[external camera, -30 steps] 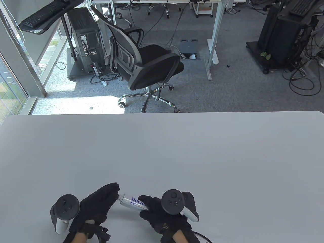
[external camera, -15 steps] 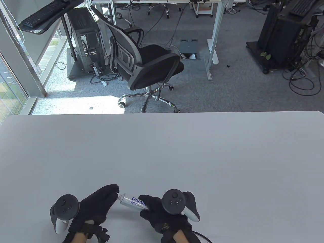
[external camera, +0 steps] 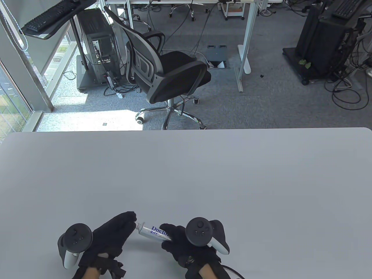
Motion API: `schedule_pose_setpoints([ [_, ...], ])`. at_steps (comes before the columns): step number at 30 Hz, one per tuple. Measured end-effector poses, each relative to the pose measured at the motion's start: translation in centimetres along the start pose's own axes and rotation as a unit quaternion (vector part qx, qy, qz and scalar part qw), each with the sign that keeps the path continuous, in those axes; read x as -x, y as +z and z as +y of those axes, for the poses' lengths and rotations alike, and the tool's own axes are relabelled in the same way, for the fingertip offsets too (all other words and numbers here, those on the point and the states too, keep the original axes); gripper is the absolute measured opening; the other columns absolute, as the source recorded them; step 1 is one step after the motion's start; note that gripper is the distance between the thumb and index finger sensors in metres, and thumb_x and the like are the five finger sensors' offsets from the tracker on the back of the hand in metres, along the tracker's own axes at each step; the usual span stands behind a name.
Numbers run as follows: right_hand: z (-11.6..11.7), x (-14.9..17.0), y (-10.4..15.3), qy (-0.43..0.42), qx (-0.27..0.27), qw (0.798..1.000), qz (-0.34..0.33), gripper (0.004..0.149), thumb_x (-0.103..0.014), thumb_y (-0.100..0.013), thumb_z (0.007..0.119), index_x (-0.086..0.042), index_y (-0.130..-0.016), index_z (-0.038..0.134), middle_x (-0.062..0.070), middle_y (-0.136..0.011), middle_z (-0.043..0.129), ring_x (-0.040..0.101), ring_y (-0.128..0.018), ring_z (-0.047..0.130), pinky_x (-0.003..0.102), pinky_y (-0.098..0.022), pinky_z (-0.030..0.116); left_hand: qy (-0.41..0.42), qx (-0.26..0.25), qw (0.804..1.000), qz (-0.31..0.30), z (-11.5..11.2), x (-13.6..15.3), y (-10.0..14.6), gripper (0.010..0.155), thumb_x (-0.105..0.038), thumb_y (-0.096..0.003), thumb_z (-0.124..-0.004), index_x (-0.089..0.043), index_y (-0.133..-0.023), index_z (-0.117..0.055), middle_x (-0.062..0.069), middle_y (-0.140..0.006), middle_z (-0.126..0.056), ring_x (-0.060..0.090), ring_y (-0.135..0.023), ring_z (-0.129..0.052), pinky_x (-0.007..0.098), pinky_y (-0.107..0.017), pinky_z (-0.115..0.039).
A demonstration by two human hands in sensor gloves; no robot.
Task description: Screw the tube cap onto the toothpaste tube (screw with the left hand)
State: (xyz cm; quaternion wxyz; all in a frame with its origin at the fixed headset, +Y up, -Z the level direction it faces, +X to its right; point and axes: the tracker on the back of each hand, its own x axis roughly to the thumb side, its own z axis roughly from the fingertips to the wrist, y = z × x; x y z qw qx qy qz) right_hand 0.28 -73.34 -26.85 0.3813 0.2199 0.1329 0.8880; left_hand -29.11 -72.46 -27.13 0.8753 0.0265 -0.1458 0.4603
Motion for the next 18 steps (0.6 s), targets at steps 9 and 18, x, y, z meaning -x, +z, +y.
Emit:
schedule_pose_setpoints([
  [9,-0.04,0.09,0.01,0.003,0.0,1.0,0.004,0.049,-0.027,-0.057,0.075,-0.022,-0.103,0.058,0.023,-0.098,0.064,0.054,-0.085,0.066,0.075,-0.062,0.05,0.013,0.012,1.0,-0.017,-0.06,-0.38,-0.09,0.049,-0.041,-0.0561,-0.08,-0.023,-0.102,-0.077,0.005,-0.087,-0.092,0.027,-0.07,-0.096,0.057,-0.064,-0.07],
  [18,0.0,-0.06,0.06,0.007,-0.003,1.0,0.003,0.05,-0.021,-0.057,0.077,-0.022,-0.103,0.059,0.023,-0.098,0.064,0.054,-0.085,0.066,0.075,-0.062,0.05,0.009,0.02,1.0,-0.018,-0.11,-0.38,-0.18,0.047,-0.041,-0.055,-0.08,-0.022,-0.098,-0.081,0.006,-0.082,-0.094,0.026,-0.066,-0.097,0.057,-0.063,-0.071],
])
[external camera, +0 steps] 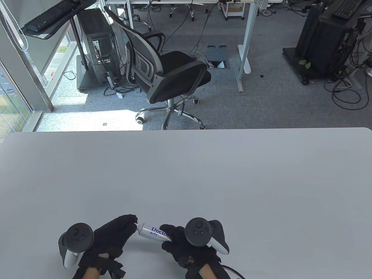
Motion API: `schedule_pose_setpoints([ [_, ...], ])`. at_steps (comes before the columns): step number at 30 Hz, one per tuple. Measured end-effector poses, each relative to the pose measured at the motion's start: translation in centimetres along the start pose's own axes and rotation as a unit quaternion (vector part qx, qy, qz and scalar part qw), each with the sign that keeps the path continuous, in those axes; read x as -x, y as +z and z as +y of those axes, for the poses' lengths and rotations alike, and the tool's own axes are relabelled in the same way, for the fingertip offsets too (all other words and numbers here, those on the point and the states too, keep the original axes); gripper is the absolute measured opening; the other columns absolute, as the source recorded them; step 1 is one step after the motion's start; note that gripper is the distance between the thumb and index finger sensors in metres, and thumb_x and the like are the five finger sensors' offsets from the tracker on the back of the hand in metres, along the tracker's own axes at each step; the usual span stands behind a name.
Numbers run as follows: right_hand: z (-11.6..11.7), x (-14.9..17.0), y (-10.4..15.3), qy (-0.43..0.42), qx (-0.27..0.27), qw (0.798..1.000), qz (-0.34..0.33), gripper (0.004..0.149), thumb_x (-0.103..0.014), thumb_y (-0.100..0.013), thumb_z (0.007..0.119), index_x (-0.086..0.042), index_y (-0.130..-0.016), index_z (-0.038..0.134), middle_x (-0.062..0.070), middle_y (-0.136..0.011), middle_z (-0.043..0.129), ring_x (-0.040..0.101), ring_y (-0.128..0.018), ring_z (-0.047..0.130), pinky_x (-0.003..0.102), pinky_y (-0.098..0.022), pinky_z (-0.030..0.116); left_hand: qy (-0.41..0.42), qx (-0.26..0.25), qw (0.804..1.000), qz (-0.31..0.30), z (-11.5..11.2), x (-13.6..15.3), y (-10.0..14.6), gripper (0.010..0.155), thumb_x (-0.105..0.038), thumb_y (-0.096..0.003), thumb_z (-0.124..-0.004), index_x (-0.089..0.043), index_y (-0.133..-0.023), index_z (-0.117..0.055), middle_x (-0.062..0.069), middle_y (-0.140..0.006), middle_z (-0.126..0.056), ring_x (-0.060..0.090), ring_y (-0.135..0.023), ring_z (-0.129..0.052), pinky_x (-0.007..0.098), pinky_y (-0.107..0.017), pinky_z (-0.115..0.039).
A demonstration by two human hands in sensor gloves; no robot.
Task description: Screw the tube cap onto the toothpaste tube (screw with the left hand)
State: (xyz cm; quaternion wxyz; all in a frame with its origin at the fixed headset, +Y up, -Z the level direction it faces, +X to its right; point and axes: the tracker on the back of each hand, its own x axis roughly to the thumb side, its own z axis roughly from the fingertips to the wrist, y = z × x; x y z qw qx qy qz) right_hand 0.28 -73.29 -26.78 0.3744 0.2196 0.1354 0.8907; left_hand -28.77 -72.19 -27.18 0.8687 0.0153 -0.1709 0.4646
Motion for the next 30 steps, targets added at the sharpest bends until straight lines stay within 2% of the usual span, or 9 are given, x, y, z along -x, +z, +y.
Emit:
schedule_pose_setpoints([
  [2,-0.11,0.03,0.05,0.0,0.003,1.0,0.0,0.05,-0.021,-0.057,0.077,-0.022,-0.103,0.059,0.023,-0.098,0.064,0.054,-0.085,0.066,0.075,-0.062,0.05,0.0,0.002,1.0,-0.003,0.02,-0.03,0.0,0.048,-0.04,-0.0553,-0.081,-0.023,-0.1,-0.079,0.005,-0.086,-0.093,0.026,-0.069,-0.097,0.057,-0.064,-0.071],
  [7,-0.26,-0.03,0.14,-0.009,0.007,1.0,-0.004,0.05,-0.021,-0.057,0.077,-0.022,-0.103,0.058,0.023,-0.098,0.064,0.054,-0.085,0.066,0.075,-0.062,0.05,-0.017,-0.012,1.0,0.013,0.03,0.24,0.16,0.056,-0.056,-0.0547,-0.077,-0.022,-0.099,-0.08,0.006,-0.084,-0.093,0.027,-0.067,-0.096,0.057,-0.063,-0.07],
  [10,-0.08,-0.13,0.08,-0.004,0.006,1.0,-0.003,0.05,-0.021,-0.057,0.077,-0.022,-0.103,0.059,0.023,-0.098,0.064,0.054,-0.085,0.066,0.075,-0.062,0.05,-0.003,-0.006,1.0,0.009,0.01,0.07,0.16,0.049,-0.048,-0.055,-0.079,-0.021,-0.094,-0.084,0.007,-0.078,-0.096,0.026,-0.062,-0.098,0.057,-0.062,-0.072],
  [14,-0.03,-0.01,0.06,-0.009,0.004,1.0,-0.001,0.05,-0.021,-0.057,0.077,-0.022,-0.103,0.059,0.023,-0.098,0.064,0.054,-0.085,0.066,0.075,-0.062,0.05,-0.017,0.012,1.0,-0.011,0.13,-0.32,0.1,0.05,-0.037,-0.0539,-0.08,-0.024,-0.101,-0.078,0.004,-0.087,-0.093,0.025,-0.07,-0.098,0.057,-0.065,-0.071],
  [19,-0.3,0.06,0.09,-0.011,0.012,1.0,-0.001,0.05,-0.021,-0.057,0.077,-0.023,-0.103,0.059,0.023,-0.098,0.064,0.054,-0.085,0.066,0.075,-0.062,0.05,-0.028,-0.014,1.0,0.005,0.22,-0.17,0.35,0.058,-0.057,-0.0547,-0.076,-0.021,-0.101,-0.078,0.007,-0.086,-0.092,0.028,-0.069,-0.096,0.058,-0.064,-0.069],
  [21,-0.29,0.07,0.05,-0.012,0.013,1.0,0.002,0.05,-0.021,-0.057,0.077,-0.023,-0.103,0.059,0.023,-0.098,0.064,0.054,-0.085,0.066,0.075,-0.062,0.05,-0.056,-0.026,0.998,0.002,0.32,-0.32,0.42,0.055,-0.058,-0.0545,-0.075,-0.022,-0.095,-0.083,0.006,-0.08,-0.095,0.027,-0.063,-0.097,0.057,-0.062,-0.071],
  [23,-0.2,0.05,-0.04,-0.012,0.013,1.0,0.003,0.05,-0.021,-0.057,0.077,-0.023,-0.103,0.059,0.023,-0.098,0.064,0.054,-0.086,0.066,0.075,-0.062,0.05,-0.052,-0.033,0.998,-0.003,0.39,-0.45,0.43,0.045,-0.049,-0.0568,-0.076,-0.022,-0.091,-0.085,0.005,-0.076,-0.097,0.025,-0.06,-0.099,0.056,-0.061,-0.073],
  [26,-0.13,0.03,-0.1,-0.025,0.013,1.0,0.002,0.049,-0.027,-0.057,0.075,-0.023,-0.103,0.058,0.023,-0.098,0.064,0.054,-0.086,0.066,0.075,-0.062,0.05,-0.04,-0.027,0.999,-0.007,0.55,-0.59,0.38,0.042,-0.042,-0.0568,-0.077,-0.022,-0.093,-0.084,0.006,-0.079,-0.096,0.026,-0.062,-0.098,0.056,-0.062,-0.072],
  [30,-0.24,-0.03,-0.06,-0.018,0.019,1.0,0.003,0.049,-0.027,-0.057,0.075,-0.023,-0.103,0.059,0.023,-0.098,0.064,0.054,-0.085,0.066,0.075,-0.062,0.05,-0.025,-0.011,1.0,0.0,0.48,-0.28,0.35,0.052,-0.054,-0.0559,-0.077,-0.022,-0.098,-0.081,0.006,-0.084,-0.093,0.027,-0.067,-0.096,0.057,-0.063,-0.07],
])
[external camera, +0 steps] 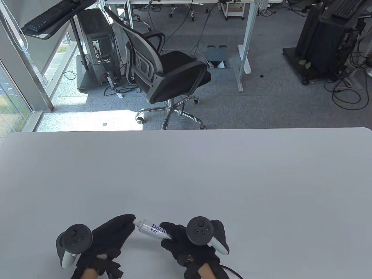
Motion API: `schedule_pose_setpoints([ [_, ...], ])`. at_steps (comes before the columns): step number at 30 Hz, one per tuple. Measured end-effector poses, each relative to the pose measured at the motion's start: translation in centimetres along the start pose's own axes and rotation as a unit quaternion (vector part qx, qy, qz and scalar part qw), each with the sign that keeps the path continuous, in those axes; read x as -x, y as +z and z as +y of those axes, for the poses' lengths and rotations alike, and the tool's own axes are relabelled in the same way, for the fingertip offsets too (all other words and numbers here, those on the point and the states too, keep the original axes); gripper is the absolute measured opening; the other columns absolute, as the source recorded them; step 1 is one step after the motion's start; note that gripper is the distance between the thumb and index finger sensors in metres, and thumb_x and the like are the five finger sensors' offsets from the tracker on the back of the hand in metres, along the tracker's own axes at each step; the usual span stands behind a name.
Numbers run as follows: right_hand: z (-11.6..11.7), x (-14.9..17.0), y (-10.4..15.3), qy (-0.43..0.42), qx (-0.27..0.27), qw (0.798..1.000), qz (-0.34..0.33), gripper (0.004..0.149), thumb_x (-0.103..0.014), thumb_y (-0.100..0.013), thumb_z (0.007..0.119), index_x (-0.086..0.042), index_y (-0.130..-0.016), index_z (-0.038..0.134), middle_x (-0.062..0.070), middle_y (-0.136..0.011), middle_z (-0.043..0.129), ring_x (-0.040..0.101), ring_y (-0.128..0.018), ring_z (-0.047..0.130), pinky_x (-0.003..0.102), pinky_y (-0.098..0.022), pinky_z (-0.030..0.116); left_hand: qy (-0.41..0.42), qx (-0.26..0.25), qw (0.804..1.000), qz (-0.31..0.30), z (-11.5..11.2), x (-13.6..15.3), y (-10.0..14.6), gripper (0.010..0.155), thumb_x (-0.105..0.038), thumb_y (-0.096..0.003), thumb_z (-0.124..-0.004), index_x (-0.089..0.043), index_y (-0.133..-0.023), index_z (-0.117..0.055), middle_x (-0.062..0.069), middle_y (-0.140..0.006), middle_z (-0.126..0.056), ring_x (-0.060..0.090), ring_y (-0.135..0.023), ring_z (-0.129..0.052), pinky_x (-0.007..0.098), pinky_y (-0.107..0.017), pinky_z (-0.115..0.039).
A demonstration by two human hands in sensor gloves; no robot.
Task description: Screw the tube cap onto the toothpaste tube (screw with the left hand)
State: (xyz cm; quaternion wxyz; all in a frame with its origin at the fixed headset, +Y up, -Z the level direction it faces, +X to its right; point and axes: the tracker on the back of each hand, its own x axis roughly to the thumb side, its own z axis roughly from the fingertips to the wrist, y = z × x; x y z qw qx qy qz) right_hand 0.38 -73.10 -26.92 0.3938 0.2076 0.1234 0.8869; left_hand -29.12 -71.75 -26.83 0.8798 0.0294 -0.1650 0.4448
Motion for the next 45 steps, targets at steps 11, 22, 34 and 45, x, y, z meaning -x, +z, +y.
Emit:
schedule_pose_setpoints([
  [11,0.5,-0.3,-0.1,0.003,-0.007,1.0,-0.005,0.049,-0.027,-0.057,0.075,-0.023,-0.103,0.058,0.023,-0.098,0.064,0.054,-0.086,0.066,0.075,-0.061,0.05,-0.015,-0.01,1.0,0.01,0.3,-0.7,0.1,0.043,-0.045,-0.0569,-0.078,-0.021,-0.092,-0.085,0.007,-0.078,-0.096,0.026,-0.061,-0.098,0.057,-0.061,-0.072],
  [22,0.5,-0.9,-0.1,0.046,-0.014,0.999,-0.015,0.049,-0.026,-0.057,0.076,-0.024,-0.103,0.059,0.022,-0.099,0.064,0.054,-0.086,0.066,0.076,-0.062,0.049,-0.06,-0.014,0.998,0.018,0.2,-1.1,0.0,0.047,-0.055,-0.0546,-0.079,-0.021,-0.086,-0.089,0.006,-0.069,-0.098,0.024,-0.053,-0.099,0.056,-0.057,-0.075],
  [34,0.2,-0.6,-0.1,0.002,-0.014,1.0,-0.013,0.049,-0.026,-0.057,0.075,-0.024,-0.103,0.059,0.022,-0.099,0.064,0.054,-0.086,0.066,0.075,-0.062,0.05,-0.017,-0.03,0.999,-0.002,0.1,-1.1,0.2,0.061,-0.059,-0.0543,-0.076,-0.019,-0.1,-0.078,0.008,-0.083,-0.092,0.028,-0.064,-0.096,0.057,-0.062,-0.07],
  [45,0.4,-0.7,-0.1,0.005,-0.023,1.0,-0.013,0.049,-0.021,-0.057,0.077,-0.023,-0.103,0.06,0.022,-0.099,0.064,0.054,-0.087,0.065,0.075,-0.062,0.05,-0.028,0.007,0.999,-0.039,0.3,-1.5,-0.1,0.047,-0.035,-0.0515,-0.08,-0.022,-0.097,-0.081,0.008,-0.08,-0.094,0.024,-0.062,-0.097,0.056,-0.063,-0.073],
])
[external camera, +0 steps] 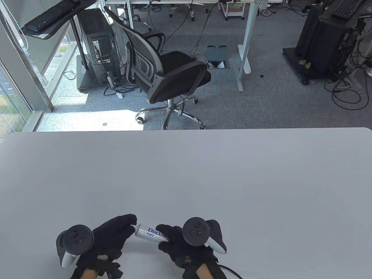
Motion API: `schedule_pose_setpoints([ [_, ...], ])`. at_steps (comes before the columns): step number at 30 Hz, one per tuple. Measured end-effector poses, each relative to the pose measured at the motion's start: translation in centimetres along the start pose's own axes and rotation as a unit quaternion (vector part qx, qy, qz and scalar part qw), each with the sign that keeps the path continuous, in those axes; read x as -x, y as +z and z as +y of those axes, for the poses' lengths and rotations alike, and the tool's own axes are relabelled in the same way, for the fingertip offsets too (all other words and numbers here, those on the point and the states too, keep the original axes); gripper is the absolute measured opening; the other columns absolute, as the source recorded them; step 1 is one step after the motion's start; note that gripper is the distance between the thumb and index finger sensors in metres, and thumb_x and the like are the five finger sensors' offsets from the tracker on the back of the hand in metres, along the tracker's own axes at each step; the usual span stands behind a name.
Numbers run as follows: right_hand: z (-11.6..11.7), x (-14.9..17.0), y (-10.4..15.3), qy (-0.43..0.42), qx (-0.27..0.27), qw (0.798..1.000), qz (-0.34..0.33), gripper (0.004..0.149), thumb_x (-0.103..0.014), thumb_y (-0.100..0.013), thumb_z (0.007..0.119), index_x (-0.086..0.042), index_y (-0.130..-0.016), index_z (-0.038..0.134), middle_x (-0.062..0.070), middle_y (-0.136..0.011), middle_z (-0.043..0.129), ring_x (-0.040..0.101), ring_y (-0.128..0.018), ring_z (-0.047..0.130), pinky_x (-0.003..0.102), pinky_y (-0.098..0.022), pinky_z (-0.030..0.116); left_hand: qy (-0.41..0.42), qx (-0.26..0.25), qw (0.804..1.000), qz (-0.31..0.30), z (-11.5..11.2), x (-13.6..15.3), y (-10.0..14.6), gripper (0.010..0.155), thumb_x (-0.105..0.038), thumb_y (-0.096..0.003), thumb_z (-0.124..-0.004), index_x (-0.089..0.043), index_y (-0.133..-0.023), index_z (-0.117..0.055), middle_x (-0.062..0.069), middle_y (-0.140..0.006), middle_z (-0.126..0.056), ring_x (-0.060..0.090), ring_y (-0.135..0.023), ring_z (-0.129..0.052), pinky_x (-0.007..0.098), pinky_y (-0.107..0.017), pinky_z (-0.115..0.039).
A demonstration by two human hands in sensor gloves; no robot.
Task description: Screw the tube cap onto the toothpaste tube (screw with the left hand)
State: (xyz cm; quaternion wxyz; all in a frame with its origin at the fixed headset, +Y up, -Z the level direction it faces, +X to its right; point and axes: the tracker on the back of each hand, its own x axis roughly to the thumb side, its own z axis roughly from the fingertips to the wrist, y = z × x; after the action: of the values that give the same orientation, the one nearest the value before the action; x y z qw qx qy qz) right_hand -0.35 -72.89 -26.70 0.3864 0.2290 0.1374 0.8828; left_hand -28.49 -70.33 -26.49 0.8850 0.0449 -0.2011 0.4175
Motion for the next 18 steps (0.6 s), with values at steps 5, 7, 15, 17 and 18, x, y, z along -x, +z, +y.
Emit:
schedule_pose_setpoints([
  [5,-0.5,0.0,0.2,-0.017,0.003,1.0,-0.005,0.049,-0.02,-0.057,0.077,-0.023,-0.103,0.06,0.022,-0.099,0.064,0.054,-0.087,0.065,0.075,-0.062,0.049,0.015,-0.022,0.999,-0.017,0.1,0.0,0.2,0.047,-0.039,-0.0534,-0.082,-0.024,-0.098,-0.081,0.005,-0.081,-0.095,0.023,-0.064,-0.098,0.056,-0.063,-0.073],
  [7,-1.4,0.0,0.4,-0.019,0.016,1.0,-0.004,0.048,-0.026,-0.057,0.076,-0.023,-0.103,0.06,0.022,-0.099,0.064,0.054,-0.087,0.065,0.075,-0.062,0.049,0.003,-0.032,0.999,-0.016,0.1,0.1,0.3,0.056,-0.049,-0.0537,-0.08,-0.023,-0.103,-0.076,0.007,-0.087,-0.092,0.027,-0.069,-0.096,0.057,-0.064,-0.07],
  [15,-7.9,3.7,5.2,0.006,0.14,0.987,0.077,0.049,-0.024,-0.057,0.075,-0.021,-0.103,0.059,0.023,-0.099,0.063,0.055,-0.087,0.065,0.076,-0.062,0.049,-0.082,0.006,0.997,0.002,-0.7,0.1,0.1,0.062,-0.056,-0.0568,-0.071,-0.022,-0.11,-0.067,0.009,-0.094,-0.086,0.03,-0.076,-0.092,0.058,-0.066,-0.067],
  [17,-9.8,5.4,7.2,0.035,0.184,0.975,0.121,0.049,-0.023,-0.057,0.075,-0.021,-0.103,0.059,0.022,-0.1,0.063,0.054,-0.089,0.063,0.076,-0.062,0.048,-0.083,0.013,0.996,0.004,-0.9,0.1,0.0,0.062,-0.055,-0.0571,-0.071,-0.023,-0.11,-0.067,0.009,-0.094,-0.086,0.03,-0.076,-0.092,0.059,-0.066,-0.067],
  [18,-10.9,6.6,8.7,0.056,0.217,0.963,0.152,0.049,-0.023,-0.057,0.075,-0.021,-0.102,0.059,0.022,-0.1,0.062,0.054,-0.089,0.062,0.076,-0.062,0.048,-0.089,0.017,0.996,0.003,-1.1,0.1,0.0,0.062,-0.055,-0.0571,-0.071,-0.023,-0.11,-0.067,0.009,-0.094,-0.086,0.03,-0.076,-0.092,0.059,-0.066,-0.067],
])
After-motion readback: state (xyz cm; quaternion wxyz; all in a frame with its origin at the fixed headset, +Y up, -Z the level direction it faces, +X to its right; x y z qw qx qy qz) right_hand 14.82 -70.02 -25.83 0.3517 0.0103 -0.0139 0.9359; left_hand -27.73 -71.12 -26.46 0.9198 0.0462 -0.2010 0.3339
